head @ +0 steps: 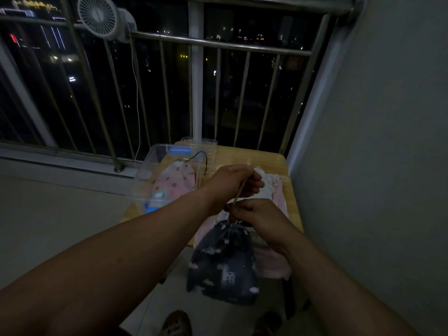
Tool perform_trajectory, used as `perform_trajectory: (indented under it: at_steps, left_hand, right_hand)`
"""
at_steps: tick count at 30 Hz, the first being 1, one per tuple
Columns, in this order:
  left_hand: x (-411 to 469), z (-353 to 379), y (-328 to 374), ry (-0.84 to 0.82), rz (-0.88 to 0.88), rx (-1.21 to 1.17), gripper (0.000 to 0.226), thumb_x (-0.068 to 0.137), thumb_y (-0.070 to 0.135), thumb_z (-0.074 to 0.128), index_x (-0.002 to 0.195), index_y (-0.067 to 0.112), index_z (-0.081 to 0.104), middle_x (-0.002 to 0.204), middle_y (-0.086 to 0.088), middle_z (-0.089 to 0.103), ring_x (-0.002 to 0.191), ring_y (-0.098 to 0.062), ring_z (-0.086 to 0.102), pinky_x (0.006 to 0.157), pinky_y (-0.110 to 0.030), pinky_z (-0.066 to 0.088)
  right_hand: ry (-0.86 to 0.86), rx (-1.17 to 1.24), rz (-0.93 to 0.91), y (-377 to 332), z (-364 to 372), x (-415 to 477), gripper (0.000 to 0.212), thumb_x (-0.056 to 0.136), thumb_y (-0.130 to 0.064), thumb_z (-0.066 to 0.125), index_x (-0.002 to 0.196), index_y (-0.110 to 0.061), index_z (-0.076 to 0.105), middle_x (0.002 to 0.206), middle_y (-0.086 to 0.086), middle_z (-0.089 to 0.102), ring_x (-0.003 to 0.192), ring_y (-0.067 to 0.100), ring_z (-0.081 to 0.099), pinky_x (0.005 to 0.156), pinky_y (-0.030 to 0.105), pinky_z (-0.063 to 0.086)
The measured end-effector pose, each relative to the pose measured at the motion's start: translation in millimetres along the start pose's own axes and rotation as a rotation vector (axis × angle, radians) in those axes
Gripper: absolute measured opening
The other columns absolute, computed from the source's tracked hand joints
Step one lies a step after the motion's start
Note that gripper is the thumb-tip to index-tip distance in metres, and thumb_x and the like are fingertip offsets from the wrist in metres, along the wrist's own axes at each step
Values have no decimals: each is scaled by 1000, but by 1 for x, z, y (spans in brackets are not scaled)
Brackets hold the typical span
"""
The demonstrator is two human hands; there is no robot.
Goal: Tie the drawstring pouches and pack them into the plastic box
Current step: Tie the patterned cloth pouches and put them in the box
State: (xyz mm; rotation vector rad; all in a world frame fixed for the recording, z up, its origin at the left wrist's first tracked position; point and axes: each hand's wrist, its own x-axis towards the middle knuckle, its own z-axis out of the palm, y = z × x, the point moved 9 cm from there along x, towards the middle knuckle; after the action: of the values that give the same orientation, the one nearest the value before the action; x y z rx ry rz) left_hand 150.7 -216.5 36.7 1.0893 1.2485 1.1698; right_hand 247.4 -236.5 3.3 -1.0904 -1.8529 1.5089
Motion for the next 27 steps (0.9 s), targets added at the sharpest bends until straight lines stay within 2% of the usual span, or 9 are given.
perform_trajectory:
  at_steps: [2,4,7,9,11,15,19,22,27]
  left_hand:
    - [-3,3,-4,-28,-18,44,39,110,36,43,118,9,69,111,-14,76,108,-36,70,92,-48,59]
    - [-9,3,-10,-50,-39,167,43,108,49,41,127,18,65,112,-10,76,104,-31,72,82,-42,60]
    - [-16,-6,-20,-13,6,451,46,107,52,40,132,17,57,117,-11,69,104,-29,67,91,-41,54]
    - [-19,-10,-21,-12,92,715,41,108,45,41,128,14,58,117,-10,66,103,-26,62,87,-36,48]
    - [-22,-16,-26,-31,107,822,33,108,41,45,110,13,62,98,-4,64,94,-26,60,75,-35,42]
    - [-30,-22,-35,-107,63,840,31,106,46,49,98,19,61,86,4,59,79,-12,55,65,-29,39]
    - [-31,-29,-34,-120,78,785,26,103,37,59,103,12,69,90,2,67,81,-11,60,69,-26,45]
    - [-28,-34,-41,-113,31,771,25,101,30,64,100,7,71,80,2,65,68,-7,54,60,-23,43]
    - [-26,-34,-49,-133,-1,712,22,100,35,64,98,13,70,82,0,66,70,-11,58,61,-24,48]
  right_hand:
    - [12,-56,-16,-1,-1,2,19,98,-20,67,95,-8,81,93,1,79,90,13,73,88,28,55]
    - [84,5,21,7,-7,4,17,98,-16,66,97,-8,82,97,3,79,95,22,73,91,36,56]
    - [162,86,78,21,-18,5,20,98,-14,65,88,-7,81,92,8,79,92,26,74,90,40,57]
    - [169,82,88,24,-21,6,24,98,-12,63,80,-6,78,84,6,78,83,19,73,83,35,56]
    - [167,76,99,25,-19,7,24,97,-9,63,78,-6,77,81,6,77,79,19,70,78,32,56]
    - [157,105,103,28,-16,10,21,96,-4,63,79,-7,75,79,9,75,75,20,68,73,29,55]
    - [143,118,97,29,-15,13,14,96,-7,66,86,-4,76,85,11,76,79,20,70,78,31,56]
    - [159,86,87,29,-15,15,12,95,-8,68,89,0,76,88,13,78,83,22,71,83,35,57]
    - [154,59,65,24,-16,17,12,95,-5,68,85,-3,75,83,8,77,77,15,71,73,25,57]
